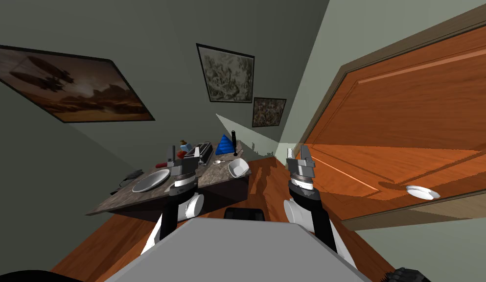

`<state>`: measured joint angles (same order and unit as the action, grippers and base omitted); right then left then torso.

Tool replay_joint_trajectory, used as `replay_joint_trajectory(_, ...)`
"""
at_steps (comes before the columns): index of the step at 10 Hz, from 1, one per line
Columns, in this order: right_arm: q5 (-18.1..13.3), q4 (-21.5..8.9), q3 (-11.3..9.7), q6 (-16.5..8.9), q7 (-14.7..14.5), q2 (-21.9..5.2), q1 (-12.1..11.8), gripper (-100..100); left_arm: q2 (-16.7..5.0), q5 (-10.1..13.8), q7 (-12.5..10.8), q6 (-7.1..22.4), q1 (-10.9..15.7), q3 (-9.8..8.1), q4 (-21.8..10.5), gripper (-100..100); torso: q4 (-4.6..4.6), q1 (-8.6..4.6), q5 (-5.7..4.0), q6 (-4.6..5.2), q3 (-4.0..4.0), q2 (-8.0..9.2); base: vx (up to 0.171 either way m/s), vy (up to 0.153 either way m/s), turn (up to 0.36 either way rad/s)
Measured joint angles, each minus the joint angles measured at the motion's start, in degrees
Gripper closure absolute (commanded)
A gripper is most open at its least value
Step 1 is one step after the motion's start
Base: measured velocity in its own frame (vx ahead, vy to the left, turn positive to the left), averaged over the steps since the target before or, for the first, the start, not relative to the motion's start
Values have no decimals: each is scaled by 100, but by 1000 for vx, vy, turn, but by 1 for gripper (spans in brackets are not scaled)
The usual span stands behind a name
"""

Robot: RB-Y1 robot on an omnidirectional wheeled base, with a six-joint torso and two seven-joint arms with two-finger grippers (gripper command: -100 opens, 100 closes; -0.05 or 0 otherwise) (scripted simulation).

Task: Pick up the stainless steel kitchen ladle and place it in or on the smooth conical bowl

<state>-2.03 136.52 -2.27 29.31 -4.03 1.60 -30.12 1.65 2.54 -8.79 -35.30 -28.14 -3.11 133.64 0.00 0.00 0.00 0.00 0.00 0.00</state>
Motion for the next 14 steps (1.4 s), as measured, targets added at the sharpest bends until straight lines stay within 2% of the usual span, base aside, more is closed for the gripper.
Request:
replay_joint_trajectory(2, 0, 0, 0, 0, 0, 0, 0, 0, -316, 210, -65, 162, -79, -28, -48, -100, 2, 0, 0, 0, 6, 10, -39, -11, -33)
replay_joint_trajectory(4, 0, 0, 0, 0, 0, 0, 1, 0, -656, 492, -168, 420, -116, -128, -115, -100, 5, -2, 0, 1, 12, 21, -50, -11, -40)
replay_joint_trajectory(5, 0, 0, 0, 0, 0, 0, 0, 0, -737, 567, -201, 517, -129, -160, -119, -100, 4, -1, 0, 0, 11, 18, -37, -7, -53)
replay_joint_trajectory(8, 0, 0, 0, 0, 0, 0, 1, 0, -1170, 1010, -345, 1011, -180, -332, -203, -100, 5, -2, -1, 1, 13, 22, -48, -12, -96)
replay_joint_trajectory(9, 0, 0, 0, 0, 0, 0, 0, 0, -1235, 1088, -370, 1155, -185, -356, -217, -100, 4, -1, 0, 0, 10, 17, -24, -9, -98)
replay_joint_trajectory(11, 0, 0, 0, 0, 0, 0, 1, 0, -1523, 1402, -494, 1467, -280, -513, -314, -100, 3, 0, 0, 2, 8, 14, -32, -8, -134)
replay_joint_trajectory(14, 0, 0, 0, 0, 0, 0, 0, 0, -1729, 1689, -587, 1903, -295, -632, -427, -100, 2, -1, 0, -1, 5, 7, -18, -11, -133)
